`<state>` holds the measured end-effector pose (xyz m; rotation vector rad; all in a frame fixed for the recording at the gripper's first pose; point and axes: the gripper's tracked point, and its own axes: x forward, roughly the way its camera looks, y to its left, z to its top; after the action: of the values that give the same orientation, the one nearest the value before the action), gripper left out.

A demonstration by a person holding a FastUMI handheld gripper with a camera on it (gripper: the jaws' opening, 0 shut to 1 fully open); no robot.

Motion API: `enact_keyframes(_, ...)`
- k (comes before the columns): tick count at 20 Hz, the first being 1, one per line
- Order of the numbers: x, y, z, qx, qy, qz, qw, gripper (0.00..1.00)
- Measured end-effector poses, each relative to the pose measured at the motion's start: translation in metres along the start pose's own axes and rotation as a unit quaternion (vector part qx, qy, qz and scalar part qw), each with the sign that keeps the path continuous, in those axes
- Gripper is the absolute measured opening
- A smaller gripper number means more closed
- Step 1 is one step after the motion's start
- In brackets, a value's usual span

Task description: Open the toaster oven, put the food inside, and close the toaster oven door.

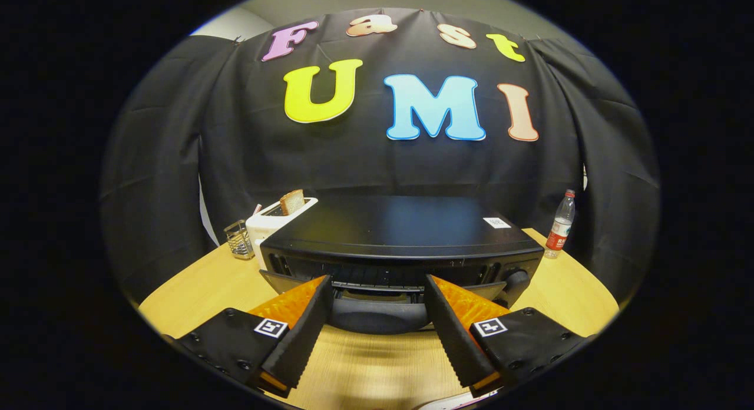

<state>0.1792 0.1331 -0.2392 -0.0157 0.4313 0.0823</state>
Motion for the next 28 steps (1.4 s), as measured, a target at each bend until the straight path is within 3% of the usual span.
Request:
enact_keyframes(18, -0.053, 0.01, -0.081, -0.019, 0.094, 0.01, 0.995, 0.99)
enact_keyframes(24, -0.064, 0.01, -0.131, 0.015, 0.175, 0.01, 0.984, 0.98)
enact_keyframes(28, -0.08, 0.01, -0.126, 0.032, 0.175, 0.023, 0.984, 0.98)
